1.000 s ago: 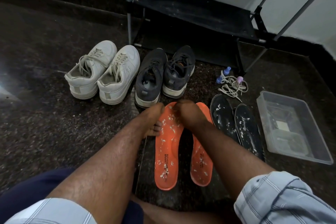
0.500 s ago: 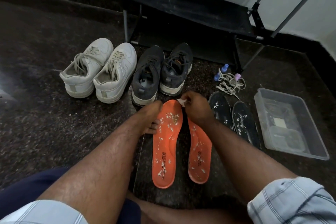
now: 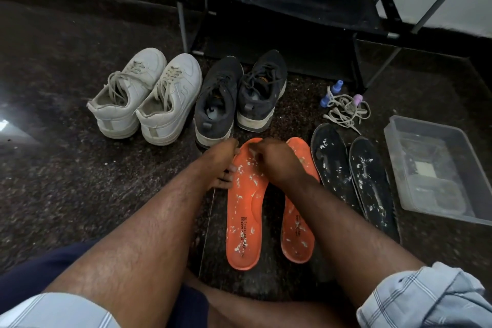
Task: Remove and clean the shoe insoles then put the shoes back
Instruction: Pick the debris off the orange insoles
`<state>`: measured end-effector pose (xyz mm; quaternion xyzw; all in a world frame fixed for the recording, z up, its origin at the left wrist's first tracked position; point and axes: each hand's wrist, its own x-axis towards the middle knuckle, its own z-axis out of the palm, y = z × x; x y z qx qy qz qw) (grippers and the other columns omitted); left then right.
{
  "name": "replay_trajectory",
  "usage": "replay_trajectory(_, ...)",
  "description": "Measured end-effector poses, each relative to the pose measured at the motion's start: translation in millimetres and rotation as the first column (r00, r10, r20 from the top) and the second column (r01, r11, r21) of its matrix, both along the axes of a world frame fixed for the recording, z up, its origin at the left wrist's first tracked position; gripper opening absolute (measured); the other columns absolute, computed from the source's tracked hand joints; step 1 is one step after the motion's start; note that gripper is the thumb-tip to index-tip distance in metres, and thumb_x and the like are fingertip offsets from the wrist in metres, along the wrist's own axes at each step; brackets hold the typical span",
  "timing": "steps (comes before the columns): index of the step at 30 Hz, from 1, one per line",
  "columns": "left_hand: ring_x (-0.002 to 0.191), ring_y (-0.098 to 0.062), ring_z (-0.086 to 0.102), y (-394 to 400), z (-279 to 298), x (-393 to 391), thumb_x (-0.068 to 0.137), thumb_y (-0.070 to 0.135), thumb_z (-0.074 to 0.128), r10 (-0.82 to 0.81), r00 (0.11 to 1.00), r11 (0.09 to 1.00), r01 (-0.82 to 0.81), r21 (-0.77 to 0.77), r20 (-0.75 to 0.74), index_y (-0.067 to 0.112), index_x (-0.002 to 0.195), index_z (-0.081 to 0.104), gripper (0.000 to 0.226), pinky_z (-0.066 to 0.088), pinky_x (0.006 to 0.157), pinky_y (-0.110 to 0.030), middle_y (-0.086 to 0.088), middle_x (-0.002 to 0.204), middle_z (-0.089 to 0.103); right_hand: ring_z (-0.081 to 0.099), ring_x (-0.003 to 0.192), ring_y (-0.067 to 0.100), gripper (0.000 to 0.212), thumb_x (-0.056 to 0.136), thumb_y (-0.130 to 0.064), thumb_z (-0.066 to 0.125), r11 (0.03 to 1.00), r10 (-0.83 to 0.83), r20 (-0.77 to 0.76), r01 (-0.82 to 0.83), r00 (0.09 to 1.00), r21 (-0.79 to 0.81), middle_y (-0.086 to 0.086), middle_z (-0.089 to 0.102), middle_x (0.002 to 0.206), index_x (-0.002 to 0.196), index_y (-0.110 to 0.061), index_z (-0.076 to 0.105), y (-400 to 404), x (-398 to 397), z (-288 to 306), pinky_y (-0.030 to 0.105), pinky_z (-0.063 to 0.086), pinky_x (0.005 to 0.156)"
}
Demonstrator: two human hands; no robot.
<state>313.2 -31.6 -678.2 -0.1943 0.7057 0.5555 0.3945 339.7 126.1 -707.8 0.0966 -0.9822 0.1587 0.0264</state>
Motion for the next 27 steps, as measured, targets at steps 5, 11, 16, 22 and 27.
replay_trajectory(5,0.067,-0.019,0.049,1.5,-0.5,1.8,0.097,0.047,0.036,0.010,1.000,1.000,-0.010,0.003,-0.002,0.025,0.112,0.061,0.036,0.055,0.083,-0.040,-0.007,0.087,0.052,0.059,0.079,0.031,0.016,0.086,-0.011,0.057,0.987,-0.132,0.025,0.129,0.991,0.094,0.016,0.063,0.084,0.080,-0.004,0.071,6.9,-4.9,-3.8,0.036,0.041,0.072)
replay_trajectory(11,0.061,-0.017,0.045,4.3,-2.4,2.7,0.096,0.046,0.038,0.020,1.000,1.000,-0.020,0.006,0.007,0.024,0.115,0.063,0.039,0.053,0.078,-0.037,-0.005,0.080,0.048,0.058,0.071,0.027,0.015,0.079,-0.012,0.060,0.997,0.050,0.079,-0.054,0.996,0.048,0.010,0.062,0.072,0.066,-0.009,0.066,-12.7,-0.5,-3.9,0.035,0.043,0.069)
replay_trajectory(16,0.062,-0.017,0.044,3.7,-3.5,1.8,0.096,0.046,0.038,0.036,0.999,0.999,-0.036,0.015,0.015,0.024,0.111,0.061,0.035,0.054,0.081,-0.037,-0.005,0.080,0.048,0.060,0.078,0.033,0.015,0.083,-0.008,0.060,0.991,-0.088,0.067,0.080,0.994,0.109,0.017,0.064,0.079,0.070,-0.004,0.066,1.2,-16.7,-0.4,0.035,0.040,0.070)
replay_trajectory(22,0.061,-0.017,0.043,5.3,-4.6,0.0,0.095,0.046,0.038,0.027,0.999,1.000,-0.027,0.010,0.020,0.025,0.114,0.062,0.037,0.051,0.074,-0.035,-0.005,0.080,0.048,0.061,0.074,0.033,0.016,0.083,-0.012,0.061,0.972,0.135,0.088,-0.149,0.987,0.183,0.016,0.065,0.077,0.076,-0.002,0.071,-7.9,-10.9,-3.5,0.039,0.049,0.072)
replay_trajectory(27,0.063,-0.018,0.044,4.2,-4.2,1.2,0.096,0.045,0.037,0.032,0.999,0.999,-0.032,0.018,0.022,0.026,0.108,0.059,0.031,0.052,0.077,-0.037,-0.004,0.081,0.048,0.063,0.094,0.032,0.020,0.090,-0.009,0.053,0.980,-0.105,0.091,0.088,0.990,0.177,0.017,0.069,0.100,0.096,-0.004,0.071,-9.0,-20.8,8.1,0.036,0.045,0.081)
